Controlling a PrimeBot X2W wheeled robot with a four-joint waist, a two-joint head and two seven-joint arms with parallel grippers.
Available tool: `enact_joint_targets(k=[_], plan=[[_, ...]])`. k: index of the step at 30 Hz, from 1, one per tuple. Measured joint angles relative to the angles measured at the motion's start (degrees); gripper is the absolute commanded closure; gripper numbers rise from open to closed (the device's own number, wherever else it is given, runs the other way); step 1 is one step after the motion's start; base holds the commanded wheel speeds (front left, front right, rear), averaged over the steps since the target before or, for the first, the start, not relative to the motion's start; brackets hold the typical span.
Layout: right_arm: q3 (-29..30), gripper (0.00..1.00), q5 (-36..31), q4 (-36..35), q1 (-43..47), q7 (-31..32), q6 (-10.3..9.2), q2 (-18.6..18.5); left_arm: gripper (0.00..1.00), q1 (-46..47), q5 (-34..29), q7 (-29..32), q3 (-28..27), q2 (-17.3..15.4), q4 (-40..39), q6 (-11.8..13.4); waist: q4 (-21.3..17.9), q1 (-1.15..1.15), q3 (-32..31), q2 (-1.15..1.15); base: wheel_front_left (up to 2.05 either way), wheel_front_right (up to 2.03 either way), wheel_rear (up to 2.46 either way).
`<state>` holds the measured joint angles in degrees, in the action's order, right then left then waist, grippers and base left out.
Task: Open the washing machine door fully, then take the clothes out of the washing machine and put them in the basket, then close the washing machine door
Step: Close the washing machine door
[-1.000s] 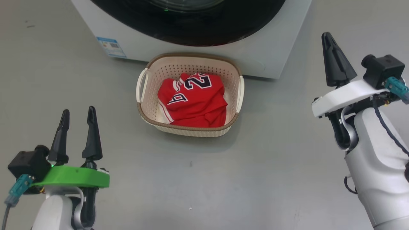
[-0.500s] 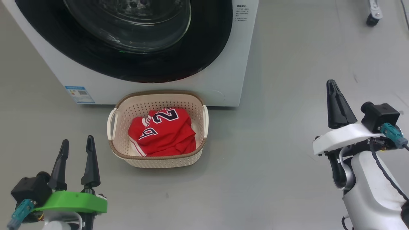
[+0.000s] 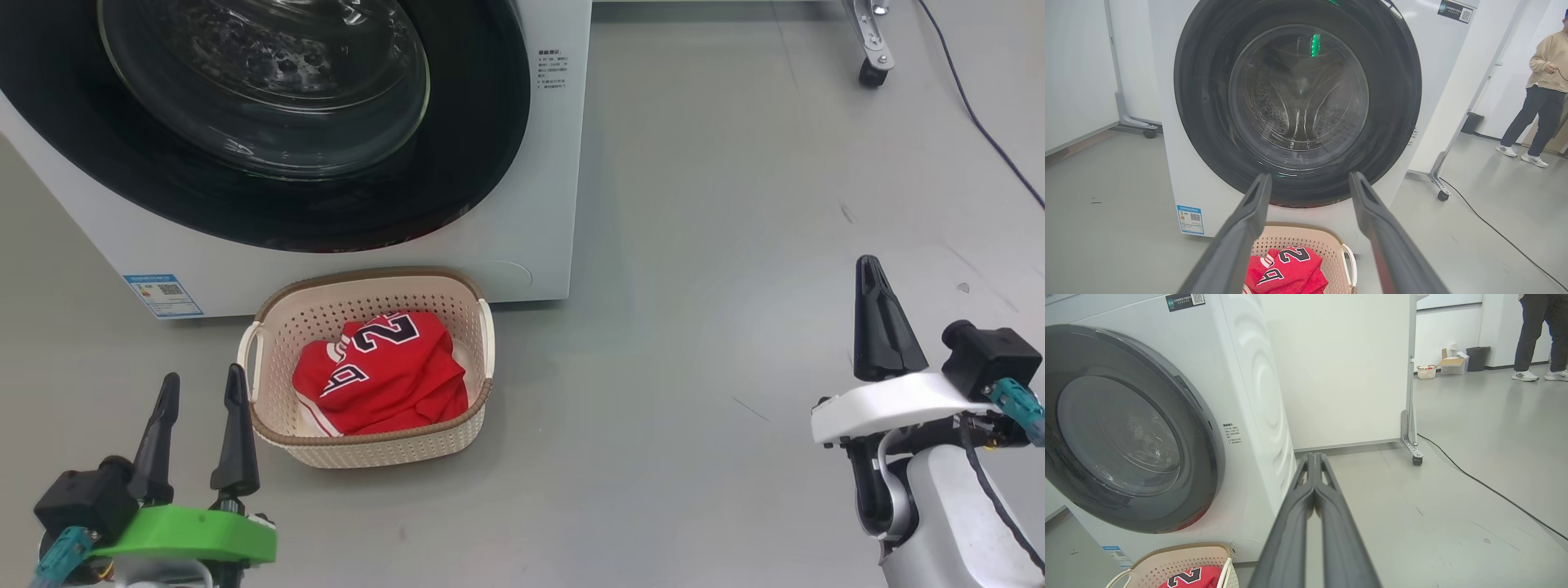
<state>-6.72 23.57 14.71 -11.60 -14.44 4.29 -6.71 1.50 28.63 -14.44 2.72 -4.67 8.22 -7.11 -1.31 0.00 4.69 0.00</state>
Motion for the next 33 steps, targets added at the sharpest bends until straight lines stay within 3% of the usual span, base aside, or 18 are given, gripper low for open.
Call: enact_joint_targets(k=[2, 3, 4, 5, 33], plan=[[0.16, 1.0, -0.11, -0.36, 1.15, 0.0, -0.26, 0.01, 0.0, -0.15, -0.08, 0.0, -0.02, 0.01, -0.09, 0.0, -0.16, 0.0, -0.06, 0.0, 0.0, 0.0, 0.0], [0.19, 0.75, -0.21, -0.59, 1.75, 0.0, -0.26, 0.07, 0.0, -0.29, -0.3, 0.0, -0.05, 0.01, -0.13, 0.0, -0.24, 0.0, -0.09, 0.0, 0.0, 0.0, 0.0], [0.32, 0.13, -0.32, -0.91, 2.25, 0.0, -0.32, 0.22, 0.0, -0.44, -0.55, 0.0, -0.12, 0.02, -0.11, 0.0, -0.32, 0.0, -0.1, 0.0, 0.0, 0.0, 0.0], [0.4, 0.0, -0.37, -1.3, 2.74, 0.0, -0.32, 0.35, 0.0, -0.58, -0.58, 0.0, -0.23, 0.04, -0.08, 0.0, -0.4, 0.0, -0.1, 0.0, 0.0, 0.0, 0.0], [1.12, 0.0, -3.08, -5.91, 6.5, 0.0, -0.22, 1.53, 0.0, -0.68, -2.78, 0.0, -0.05, 0.36, 0.07, 0.0, -0.97, 0.0, 0.14, 0.0, 0.0, 0.0, 0.0]])
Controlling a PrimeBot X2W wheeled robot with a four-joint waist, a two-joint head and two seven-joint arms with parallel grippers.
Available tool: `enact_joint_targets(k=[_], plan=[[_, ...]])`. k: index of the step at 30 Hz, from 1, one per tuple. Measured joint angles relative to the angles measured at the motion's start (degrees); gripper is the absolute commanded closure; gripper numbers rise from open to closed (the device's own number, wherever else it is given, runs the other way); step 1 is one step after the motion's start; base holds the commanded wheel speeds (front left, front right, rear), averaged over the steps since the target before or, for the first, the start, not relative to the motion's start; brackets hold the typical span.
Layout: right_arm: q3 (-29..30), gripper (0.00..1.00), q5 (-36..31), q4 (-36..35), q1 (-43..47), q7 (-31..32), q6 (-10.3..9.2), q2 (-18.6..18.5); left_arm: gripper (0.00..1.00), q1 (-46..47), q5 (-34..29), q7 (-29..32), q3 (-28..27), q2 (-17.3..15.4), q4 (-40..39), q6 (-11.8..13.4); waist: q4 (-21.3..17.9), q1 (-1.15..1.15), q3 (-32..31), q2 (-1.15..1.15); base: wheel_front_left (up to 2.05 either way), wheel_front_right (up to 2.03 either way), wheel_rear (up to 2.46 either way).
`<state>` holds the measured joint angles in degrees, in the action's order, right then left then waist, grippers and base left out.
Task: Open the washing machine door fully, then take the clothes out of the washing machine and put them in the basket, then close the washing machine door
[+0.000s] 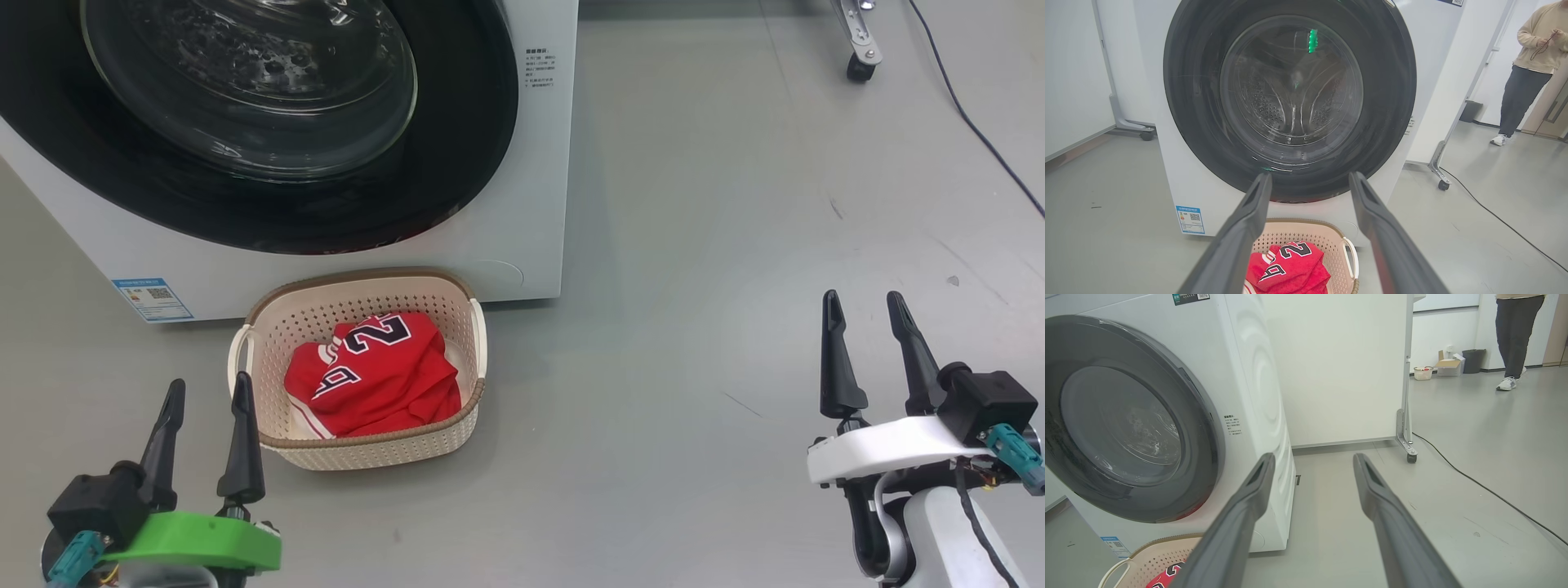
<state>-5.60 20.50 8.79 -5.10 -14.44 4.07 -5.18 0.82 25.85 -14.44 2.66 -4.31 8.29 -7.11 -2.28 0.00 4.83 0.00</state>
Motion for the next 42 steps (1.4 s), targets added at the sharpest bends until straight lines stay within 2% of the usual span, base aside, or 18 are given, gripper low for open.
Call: enact_joint_targets(k=[10, 42], plan=[[0.16, 0.0, -0.57, -0.44, 0.99, 0.0, 0.37, 0.31, 0.0, 0.01, 0.29, 0.0, -2.07, 0.22, -1.79, 0.0, 0.02, 0.0, 0.09, 0.0, 0.0, 0.0, 0.0], [0.79, 0.0, -1.45, -0.77, 1.24, 0.0, 0.93, 1.34, 0.0, -1.0, 1.38, 0.0, -1.21, 0.8, -1.65, 0.0, 0.09, 0.0, 0.82, 0.0, 0.0, 0.0, 0.0]])
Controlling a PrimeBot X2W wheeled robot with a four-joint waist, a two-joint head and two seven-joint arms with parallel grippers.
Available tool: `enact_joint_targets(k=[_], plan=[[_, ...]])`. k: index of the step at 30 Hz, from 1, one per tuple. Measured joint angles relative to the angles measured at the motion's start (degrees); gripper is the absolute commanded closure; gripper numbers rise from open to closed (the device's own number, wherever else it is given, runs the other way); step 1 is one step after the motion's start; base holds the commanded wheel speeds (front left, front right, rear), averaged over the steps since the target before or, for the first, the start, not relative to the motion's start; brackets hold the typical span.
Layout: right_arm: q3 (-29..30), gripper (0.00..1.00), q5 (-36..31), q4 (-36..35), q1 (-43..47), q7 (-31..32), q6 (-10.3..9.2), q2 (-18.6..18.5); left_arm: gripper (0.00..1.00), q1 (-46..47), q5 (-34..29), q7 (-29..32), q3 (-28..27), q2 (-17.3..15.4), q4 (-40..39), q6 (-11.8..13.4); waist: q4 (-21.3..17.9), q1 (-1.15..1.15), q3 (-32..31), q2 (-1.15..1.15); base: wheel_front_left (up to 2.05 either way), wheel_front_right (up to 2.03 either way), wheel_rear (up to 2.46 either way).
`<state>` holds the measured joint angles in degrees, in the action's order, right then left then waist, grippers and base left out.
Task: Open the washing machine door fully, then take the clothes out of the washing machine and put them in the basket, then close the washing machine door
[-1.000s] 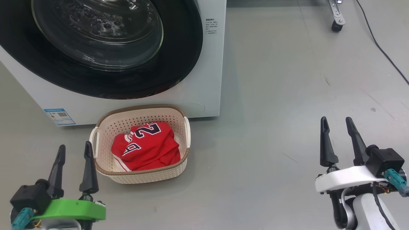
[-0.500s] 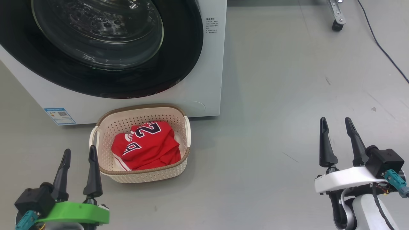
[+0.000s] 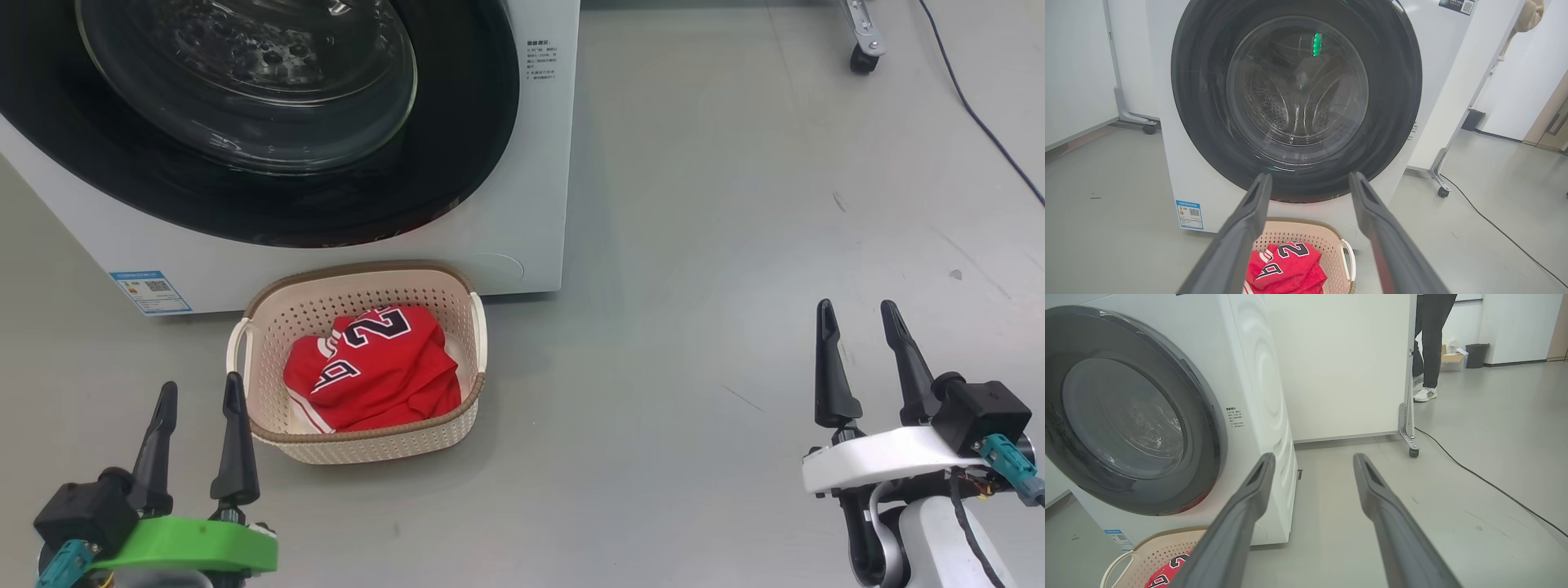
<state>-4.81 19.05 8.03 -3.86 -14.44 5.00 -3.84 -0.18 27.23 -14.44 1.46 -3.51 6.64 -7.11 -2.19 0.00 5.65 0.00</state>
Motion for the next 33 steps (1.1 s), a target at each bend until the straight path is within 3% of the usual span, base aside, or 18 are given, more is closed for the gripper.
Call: enact_joint_targets(k=[20, 21, 33], plan=[[0.11, 0.0, -0.65, 0.01, 0.0, 0.0, 0.47, 0.25, 0.0, -0.02, 1.14, 0.0, -0.04, 0.24, 0.37, 0.0, -0.03, 0.0, -0.07, 0.0, 0.0, 0.0, 0.0], [0.11, 1.0, -0.65, 0.31, 0.01, 0.01, 0.46, 0.3, 1.0, -0.03, 1.21, 0.04, 0.01, 0.34, 0.65, 0.0, -0.03, 0.0, -0.08, 0.0, 0.0, 0.0, 0.0], [0.04, 1.0, 2.85, 3.38, 2.26, 0.56, 0.46, 1.23, 1.0, -0.98, 4.46, 0.82, 0.89, 1.42, 3.76, 0.0, 0.07, 0.0, -0.38, 0.0, 0.0, 0.0, 0.0]])
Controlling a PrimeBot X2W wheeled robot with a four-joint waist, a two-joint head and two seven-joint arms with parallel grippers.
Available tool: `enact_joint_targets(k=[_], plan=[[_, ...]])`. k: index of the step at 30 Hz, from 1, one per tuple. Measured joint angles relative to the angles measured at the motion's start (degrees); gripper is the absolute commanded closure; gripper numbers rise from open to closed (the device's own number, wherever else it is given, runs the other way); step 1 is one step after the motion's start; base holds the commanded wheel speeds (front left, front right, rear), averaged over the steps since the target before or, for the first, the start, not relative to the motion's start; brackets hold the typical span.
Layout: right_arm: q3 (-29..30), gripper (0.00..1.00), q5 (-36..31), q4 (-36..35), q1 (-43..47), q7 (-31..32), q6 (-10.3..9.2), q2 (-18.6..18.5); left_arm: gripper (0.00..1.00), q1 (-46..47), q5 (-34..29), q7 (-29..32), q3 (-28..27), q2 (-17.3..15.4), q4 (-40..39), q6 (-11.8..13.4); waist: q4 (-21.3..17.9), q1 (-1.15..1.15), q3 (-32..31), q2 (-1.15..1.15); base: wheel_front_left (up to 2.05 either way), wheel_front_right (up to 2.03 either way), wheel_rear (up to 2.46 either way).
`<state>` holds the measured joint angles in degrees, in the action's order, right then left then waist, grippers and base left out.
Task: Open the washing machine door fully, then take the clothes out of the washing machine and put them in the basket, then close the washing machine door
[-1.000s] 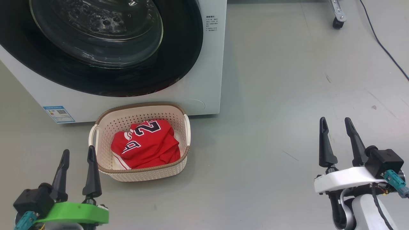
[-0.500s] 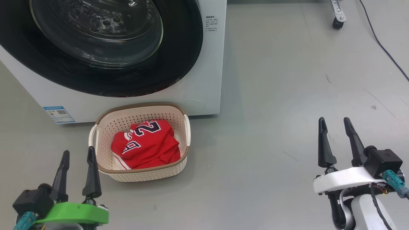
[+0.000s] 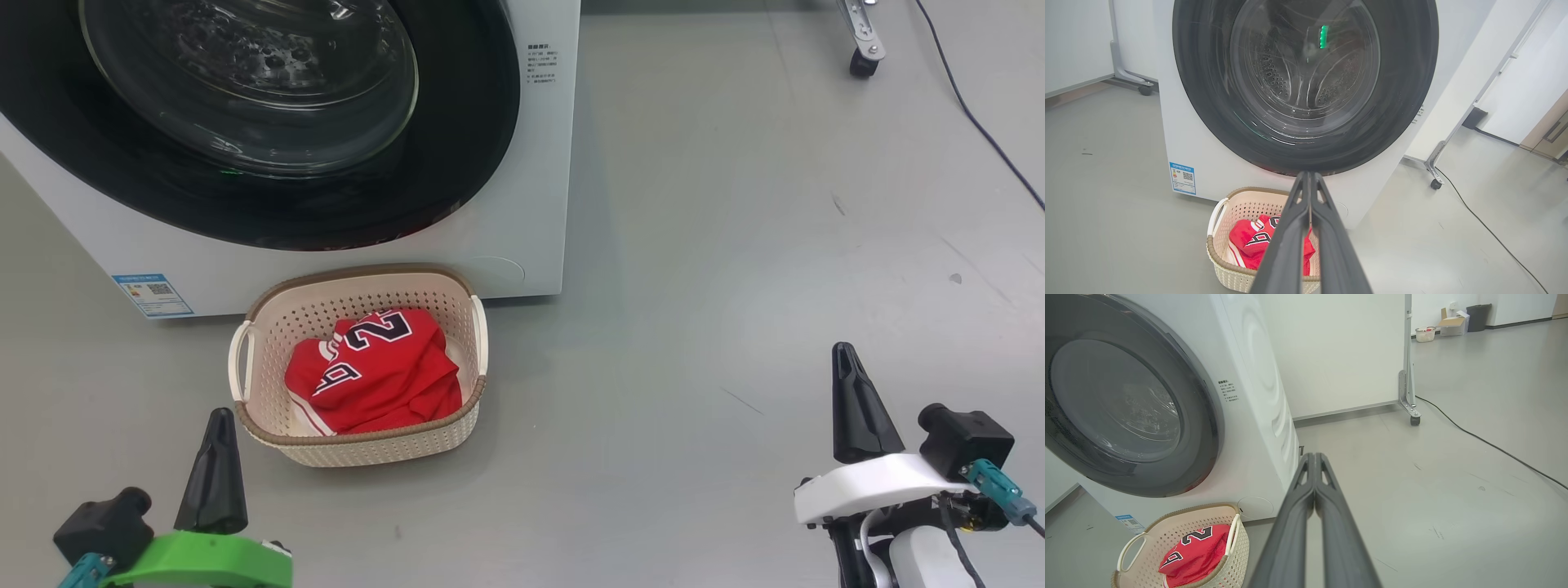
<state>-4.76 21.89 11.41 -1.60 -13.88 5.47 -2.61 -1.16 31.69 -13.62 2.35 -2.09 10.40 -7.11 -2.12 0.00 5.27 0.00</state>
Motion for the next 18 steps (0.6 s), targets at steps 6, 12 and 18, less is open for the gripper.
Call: enact_joint_targets(k=[6, 12, 18], plan=[[0.36, 1.0, 5.2, 0.0, 0.0, 0.82, 0.0, 0.01, 1.0, -0.01, 4.99, 1.05, -0.1, 0.0, 0.02, 0.0, 0.18, 0.0, -0.4, 0.0, 0.0, 0.0, 0.0], [0.93, 1.0, 9.76, 0.01, 0.0, 1.96, 0.01, 0.02, 1.0, 0.0, 7.84, 2.01, -0.23, 0.0, 0.08, 0.0, 0.3, 0.0, -0.67, 0.0, 0.0, 0.0, 0.0], [1.72, 1.0, 14.01, 0.04, 0.0, 3.32, 0.02, 0.04, 1.0, 0.01, 11.79, 3.05, -0.43, 0.0, 0.24, 0.0, 0.43, 0.0, -0.99, 0.0, 0.0, 0.0, 0.0]])
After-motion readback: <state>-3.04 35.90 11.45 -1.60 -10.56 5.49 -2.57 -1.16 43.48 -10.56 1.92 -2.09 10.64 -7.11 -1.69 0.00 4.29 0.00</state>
